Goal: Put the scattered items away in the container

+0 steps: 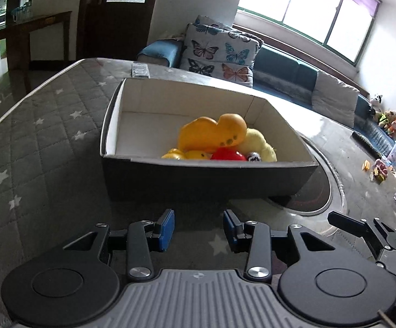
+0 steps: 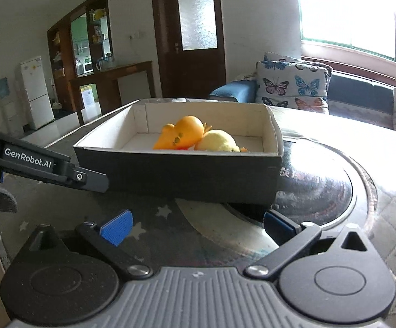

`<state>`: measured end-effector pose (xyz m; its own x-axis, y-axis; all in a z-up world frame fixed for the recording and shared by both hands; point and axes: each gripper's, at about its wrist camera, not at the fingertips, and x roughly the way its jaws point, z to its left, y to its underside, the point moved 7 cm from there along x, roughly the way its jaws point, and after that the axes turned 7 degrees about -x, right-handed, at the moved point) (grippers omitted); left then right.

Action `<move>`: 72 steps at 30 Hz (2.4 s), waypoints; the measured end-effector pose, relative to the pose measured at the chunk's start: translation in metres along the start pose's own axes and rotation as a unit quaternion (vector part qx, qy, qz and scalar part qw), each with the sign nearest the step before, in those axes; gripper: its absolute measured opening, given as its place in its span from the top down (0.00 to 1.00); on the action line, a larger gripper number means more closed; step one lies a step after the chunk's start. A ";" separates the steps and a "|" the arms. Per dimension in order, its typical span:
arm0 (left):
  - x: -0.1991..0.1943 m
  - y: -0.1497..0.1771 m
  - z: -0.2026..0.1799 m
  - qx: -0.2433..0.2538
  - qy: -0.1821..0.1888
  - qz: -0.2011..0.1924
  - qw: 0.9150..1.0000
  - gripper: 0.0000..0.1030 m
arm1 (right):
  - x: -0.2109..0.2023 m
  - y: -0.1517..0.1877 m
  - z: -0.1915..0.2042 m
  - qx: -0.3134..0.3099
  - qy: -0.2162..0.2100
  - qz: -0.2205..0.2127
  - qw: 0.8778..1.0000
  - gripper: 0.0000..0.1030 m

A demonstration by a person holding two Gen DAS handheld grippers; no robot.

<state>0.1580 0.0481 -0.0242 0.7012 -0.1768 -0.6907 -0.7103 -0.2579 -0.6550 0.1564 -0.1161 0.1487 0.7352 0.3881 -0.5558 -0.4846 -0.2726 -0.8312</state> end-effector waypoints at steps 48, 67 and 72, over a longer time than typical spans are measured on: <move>0.015 0.022 0.005 -0.014 -0.073 0.036 0.997 0.60 | 0.019 0.021 -0.008 0.031 0.043 0.075 0.996 0.00; 0.024 0.011 0.004 -0.006 -0.085 0.039 0.996 0.59 | 0.033 0.014 -0.009 0.029 0.032 0.092 0.995 0.00; 0.027 0.008 0.003 -0.004 -0.087 0.040 0.995 0.59 | 0.037 0.013 -0.009 0.030 0.029 0.096 0.995 0.00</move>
<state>0.1705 0.0444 -0.0490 0.6199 -0.0310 -0.7841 -0.7629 -0.2578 -0.5929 0.1818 -0.1131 0.1177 0.6514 0.2823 -0.7043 -0.6449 -0.2831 -0.7099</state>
